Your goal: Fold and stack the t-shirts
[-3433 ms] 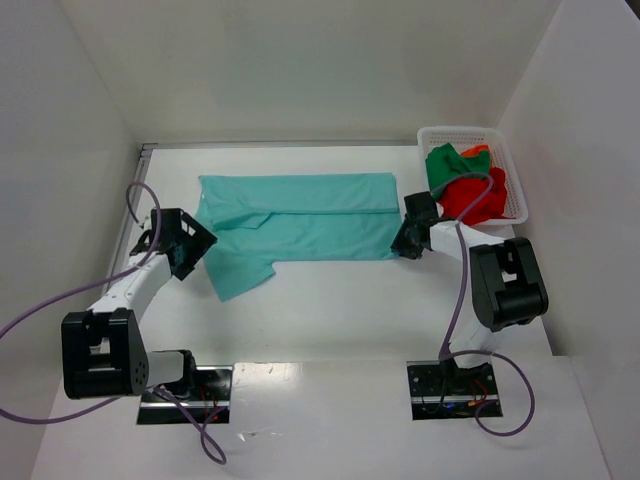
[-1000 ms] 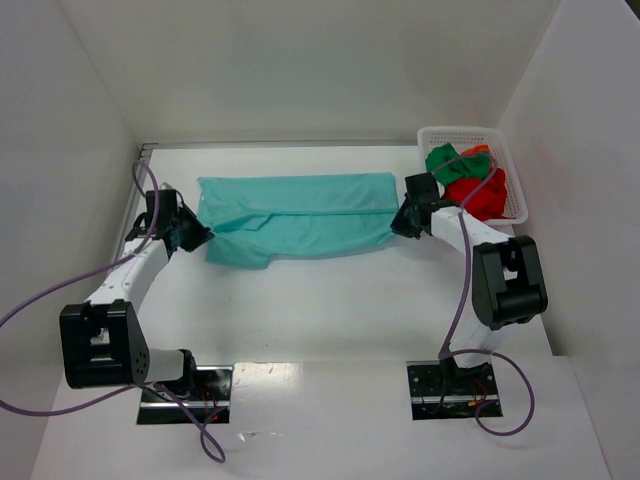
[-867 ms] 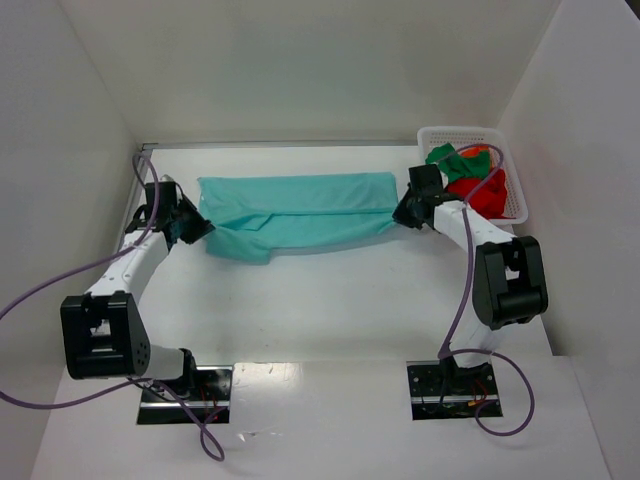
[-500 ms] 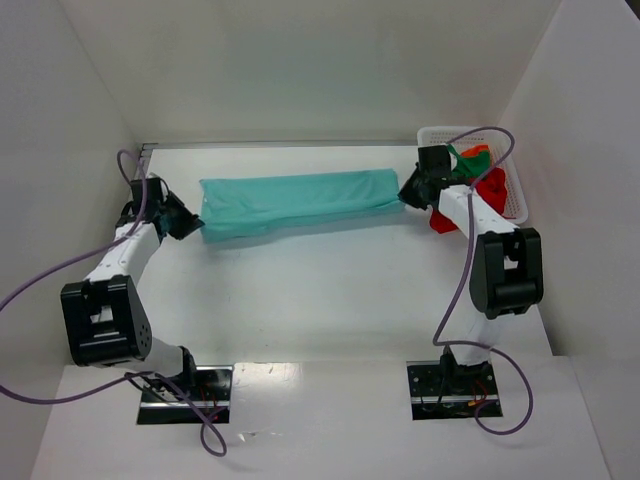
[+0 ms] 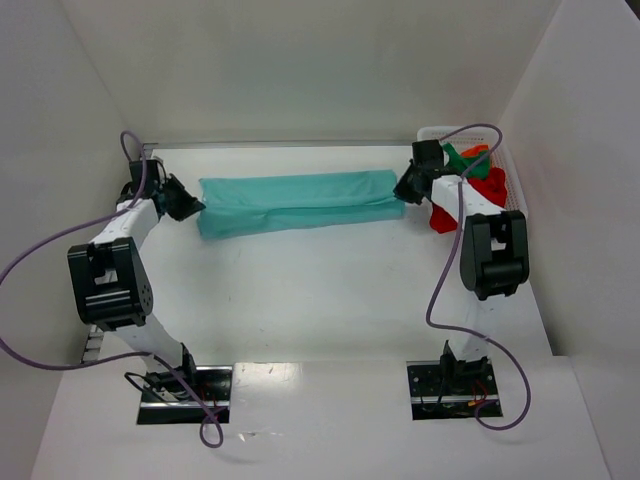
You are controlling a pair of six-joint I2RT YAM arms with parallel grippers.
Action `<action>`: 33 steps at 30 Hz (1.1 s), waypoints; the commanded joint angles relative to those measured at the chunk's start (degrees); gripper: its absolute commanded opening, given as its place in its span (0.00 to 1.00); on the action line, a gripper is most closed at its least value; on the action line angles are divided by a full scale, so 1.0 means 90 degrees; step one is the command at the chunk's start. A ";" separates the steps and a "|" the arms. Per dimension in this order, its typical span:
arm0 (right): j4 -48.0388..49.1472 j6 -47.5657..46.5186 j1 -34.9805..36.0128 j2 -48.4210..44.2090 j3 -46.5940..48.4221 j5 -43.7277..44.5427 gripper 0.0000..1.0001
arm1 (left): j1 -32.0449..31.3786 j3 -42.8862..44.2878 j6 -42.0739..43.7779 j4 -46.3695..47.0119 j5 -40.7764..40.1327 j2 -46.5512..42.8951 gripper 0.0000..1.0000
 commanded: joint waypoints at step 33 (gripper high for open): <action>-0.0265 -0.0083 -0.0219 0.1653 0.1657 0.0288 0.00 | 0.0073 0.2030 0.1059 -0.0236 0.0448 0.2375 0.00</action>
